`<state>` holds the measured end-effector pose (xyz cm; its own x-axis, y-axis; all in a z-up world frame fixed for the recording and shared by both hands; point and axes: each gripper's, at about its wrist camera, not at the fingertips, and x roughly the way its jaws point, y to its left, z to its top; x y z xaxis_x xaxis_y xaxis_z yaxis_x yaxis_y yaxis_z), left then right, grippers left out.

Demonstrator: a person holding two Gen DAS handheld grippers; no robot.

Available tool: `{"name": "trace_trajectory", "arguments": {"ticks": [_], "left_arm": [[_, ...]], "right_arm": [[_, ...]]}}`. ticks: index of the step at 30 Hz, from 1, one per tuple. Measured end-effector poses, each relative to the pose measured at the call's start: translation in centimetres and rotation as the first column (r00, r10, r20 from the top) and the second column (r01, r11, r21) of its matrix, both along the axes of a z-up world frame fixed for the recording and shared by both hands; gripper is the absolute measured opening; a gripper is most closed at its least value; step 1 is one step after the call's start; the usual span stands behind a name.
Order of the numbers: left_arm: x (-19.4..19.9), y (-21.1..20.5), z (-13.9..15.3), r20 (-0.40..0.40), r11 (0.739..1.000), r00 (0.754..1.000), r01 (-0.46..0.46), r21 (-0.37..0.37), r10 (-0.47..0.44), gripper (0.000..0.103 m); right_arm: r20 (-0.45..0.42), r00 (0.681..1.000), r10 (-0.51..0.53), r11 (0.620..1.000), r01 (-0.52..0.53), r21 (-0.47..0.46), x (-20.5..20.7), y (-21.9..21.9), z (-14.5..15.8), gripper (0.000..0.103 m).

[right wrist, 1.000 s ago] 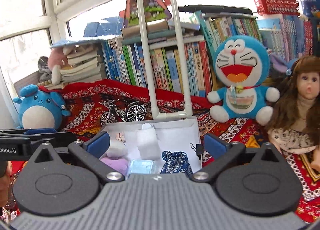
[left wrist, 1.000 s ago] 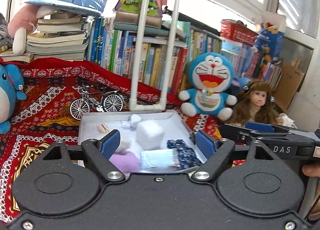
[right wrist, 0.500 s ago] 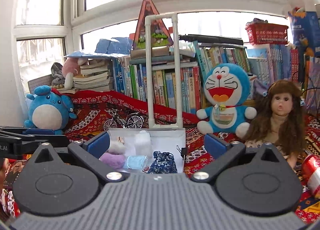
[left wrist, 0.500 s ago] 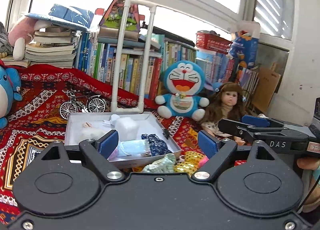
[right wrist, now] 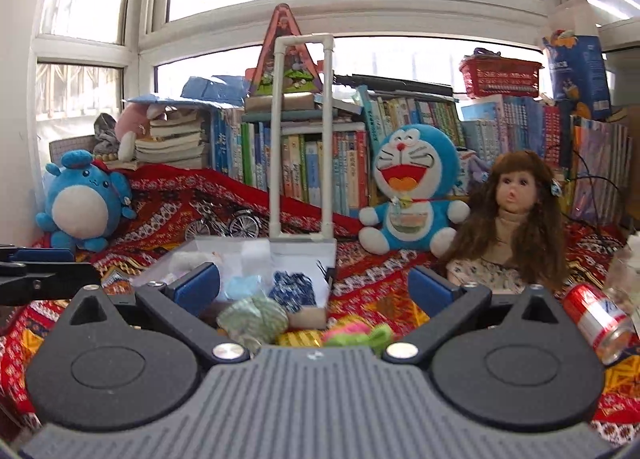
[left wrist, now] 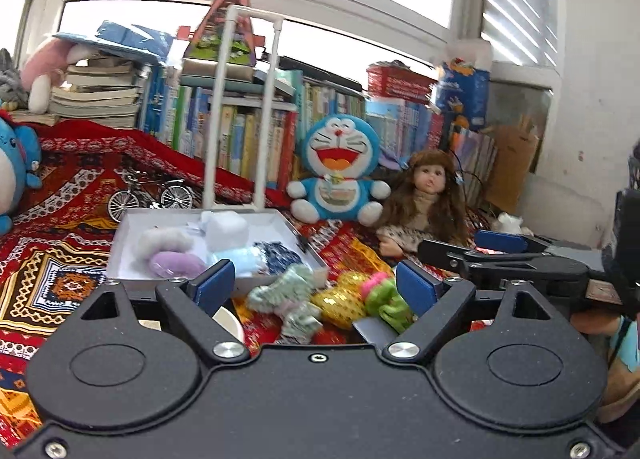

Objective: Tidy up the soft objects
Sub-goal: 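Move both grippers back toward the remaining clutter on the rug, then grasp the green checked cloth with the left gripper while the right gripper grasps the pink knit hat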

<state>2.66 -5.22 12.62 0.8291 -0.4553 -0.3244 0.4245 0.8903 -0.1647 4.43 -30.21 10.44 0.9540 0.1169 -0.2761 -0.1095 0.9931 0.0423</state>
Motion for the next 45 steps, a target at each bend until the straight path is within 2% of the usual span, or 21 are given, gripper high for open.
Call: {"name": "trace_trajectory", "arguments": {"ticks": [3, 8, 14, 18, 21, 24, 29, 35, 45], "left_arm": [[-0.7, -1.5, -0.9, 0.013, 0.999, 1.000, 0.013, 0.037, -0.013, 0.082], [-0.7, -3.9, -2.4, -0.011, 0.998, 1.000, 0.026, 0.065, -0.025, 0.073], [0.1, -5.9, -4.2, -0.038, 0.996, 0.999, -0.021, 0.086, 0.024, 0.062], [1.1, -7.2, -5.3, -0.057, 0.993, 0.996, -0.064, 0.099, 0.070, 0.047], [1.9, -8.6, -6.2, -0.065, 0.990, 0.994, -0.080, 0.119, 0.088, 0.042], [2.8, -9.4, -6.8, -0.069, 0.987, 0.991, -0.107, 0.123, 0.116, 0.041], [4.9, -9.9, -7.9, -0.086, 0.972, 0.973, -0.202, 0.119, 0.213, 0.041], [7.1, -10.6, -8.9, -0.077, 0.952, 0.956, -0.268, 0.146, 0.281, 0.041], [9.5, -10.9, -10.1, -0.088, 0.926, 0.928, -0.349, 0.145, 0.363, 0.042]], "right_arm": [[-0.015, 0.999, -0.036, 0.999, 0.036, 0.010, -0.5, -0.8, -1.1, 0.103], [-0.043, 0.998, -0.050, 0.997, 0.052, 0.049, -1.1, -2.4, -2.8, 0.103], [-0.063, 0.996, -0.061, 0.996, 0.064, 0.054, -1.3, -3.8, -4.6, 0.101], [-0.081, 0.995, -0.065, 0.996, 0.070, 0.054, -1.3, -4.4, -5.7, 0.093], [-0.099, 0.993, -0.066, 0.995, 0.073, 0.073, -1.2, -4.8, -6.6, 0.087], [-0.111, 0.991, -0.068, 0.993, 0.078, 0.087, -1.2, -5.1, -7.3, 0.084], [-0.118, 0.991, -0.057, 0.994, 0.067, 0.087, -1.3, -5.2, -8.3, 0.083], [-0.136, 0.990, -0.047, 0.993, 0.060, 0.097, -0.7, -5.0, -9.1, 0.083], [-0.130, 0.990, -0.060, 0.991, 0.074, 0.111, 0.1, -4.6, -10.1, 0.080]]}}
